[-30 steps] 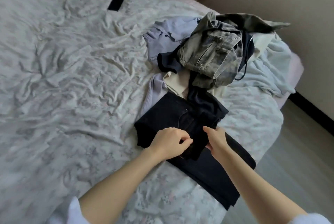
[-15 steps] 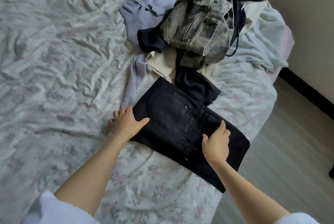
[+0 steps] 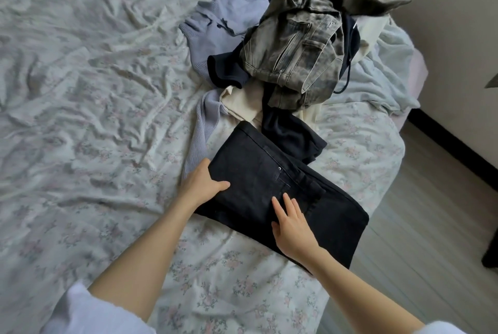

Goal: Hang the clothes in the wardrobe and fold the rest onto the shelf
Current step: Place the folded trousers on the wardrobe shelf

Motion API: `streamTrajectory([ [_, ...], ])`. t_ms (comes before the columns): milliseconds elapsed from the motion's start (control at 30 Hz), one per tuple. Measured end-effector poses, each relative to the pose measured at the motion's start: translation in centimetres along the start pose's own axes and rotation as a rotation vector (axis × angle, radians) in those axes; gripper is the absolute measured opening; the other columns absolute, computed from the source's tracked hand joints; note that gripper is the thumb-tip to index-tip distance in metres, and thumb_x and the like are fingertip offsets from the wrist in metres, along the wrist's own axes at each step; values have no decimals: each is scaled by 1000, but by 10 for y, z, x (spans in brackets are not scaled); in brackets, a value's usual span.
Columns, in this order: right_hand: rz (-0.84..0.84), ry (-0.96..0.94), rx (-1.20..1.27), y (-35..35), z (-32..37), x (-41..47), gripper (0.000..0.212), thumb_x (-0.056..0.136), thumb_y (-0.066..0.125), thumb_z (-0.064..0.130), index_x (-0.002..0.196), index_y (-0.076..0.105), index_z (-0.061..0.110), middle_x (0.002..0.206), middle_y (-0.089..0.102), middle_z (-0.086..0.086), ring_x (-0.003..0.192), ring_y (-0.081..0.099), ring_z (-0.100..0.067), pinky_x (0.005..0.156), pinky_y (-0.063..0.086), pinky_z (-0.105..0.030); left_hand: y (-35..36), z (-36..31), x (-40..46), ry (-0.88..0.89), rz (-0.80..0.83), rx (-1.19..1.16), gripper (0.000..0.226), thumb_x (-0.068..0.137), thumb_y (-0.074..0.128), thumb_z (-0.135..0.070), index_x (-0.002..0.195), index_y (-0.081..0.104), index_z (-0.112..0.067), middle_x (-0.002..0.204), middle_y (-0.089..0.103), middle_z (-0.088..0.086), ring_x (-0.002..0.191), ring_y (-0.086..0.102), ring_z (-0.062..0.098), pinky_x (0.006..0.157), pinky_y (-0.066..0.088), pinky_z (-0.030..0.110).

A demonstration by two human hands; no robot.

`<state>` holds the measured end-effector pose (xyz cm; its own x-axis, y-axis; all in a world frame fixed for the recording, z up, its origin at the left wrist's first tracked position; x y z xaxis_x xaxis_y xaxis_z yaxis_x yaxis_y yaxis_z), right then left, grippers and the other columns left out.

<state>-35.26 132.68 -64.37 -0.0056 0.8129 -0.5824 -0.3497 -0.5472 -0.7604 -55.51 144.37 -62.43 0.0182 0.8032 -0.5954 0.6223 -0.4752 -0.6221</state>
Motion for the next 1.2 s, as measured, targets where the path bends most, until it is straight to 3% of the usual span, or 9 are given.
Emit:
streamTrajectory([
  [100,-24,86,324,-21,5,0,49,98,38,20,145,30,12,153,27,-10,141,22,-24,112,25,-32,-4,-18,-12,47,43,-169,53,78,72,-23,121,43,-12,124,57,3,106,55,21,89,46,34],
  [200,-118,206,641,-54,11,0,41,96,41,21,136,46,14,130,56,-3,119,51,-18,98,37,-26,-13,-50,-29,146,23,-191,42,81,68,-14,118,47,-12,117,60,3,100,57,20,86,48,35],
  [300,-145,264,1064,-87,20,-4,37,97,40,24,133,48,19,107,62,-8,97,58,-17,95,48,-35,-22,-87,-53,273,-26,-139,49,84,66,-17,128,47,-13,119,61,4,105,57,24,93,47,39],
  [400,-176,285,1299,-134,25,-13,33,97,44,27,129,50,25,105,60,-8,91,59,-18,85,55,-39,-33,-118,-77,372,-42,-137,56,83,65,-19,136,44,-19,121,60,2,111,55,24,97,44,39],
  [600,-159,194,1399,-213,59,-40,23,95,47,24,117,53,23,97,56,1,84,60,-18,74,56,-36,-93,-154,-114,459,-110,-281,44,80,66,-7,122,57,-14,105,67,2,102,62,20,88,48,26],
  [867,14,-89,1478,-248,166,-50,26,97,46,22,122,51,24,94,62,5,72,64,-12,77,53,-35,-211,-127,-135,415,-376,-158,43,79,66,-10,121,60,-20,107,68,2,102,61,24,87,49,36],
  [933,65,-133,1460,-245,186,-50,28,98,45,24,125,52,21,96,66,7,80,65,-13,78,53,-35,-234,-113,-135,376,-460,-76,45,81,65,-14,124,58,-23,106,67,1,101,60,27,87,49,38],
  [1033,104,-101,1408,-227,195,-43,38,98,45,28,136,43,19,129,52,-5,116,52,-26,95,47,-43,-246,-90,-130,278,-548,86,46,86,61,-21,131,49,-29,90,61,0,95,58,29,78,46,36],
  [1200,113,26,1384,-190,150,-37,36,97,49,29,130,48,15,128,54,-10,115,53,-27,94,47,-42,-197,-72,-113,299,-567,294,48,93,53,-20,138,39,-30,98,67,8,92,61,32,72,42,35],
])
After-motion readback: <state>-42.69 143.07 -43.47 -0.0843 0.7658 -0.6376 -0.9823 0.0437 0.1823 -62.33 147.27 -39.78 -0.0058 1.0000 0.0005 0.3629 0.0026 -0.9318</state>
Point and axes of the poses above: each hand's wrist, its own x-axis towards the middle knuckle, its own y-axis out of the palm, z = x × y, the point moved 5 cm from there along x, towards the middle knuckle
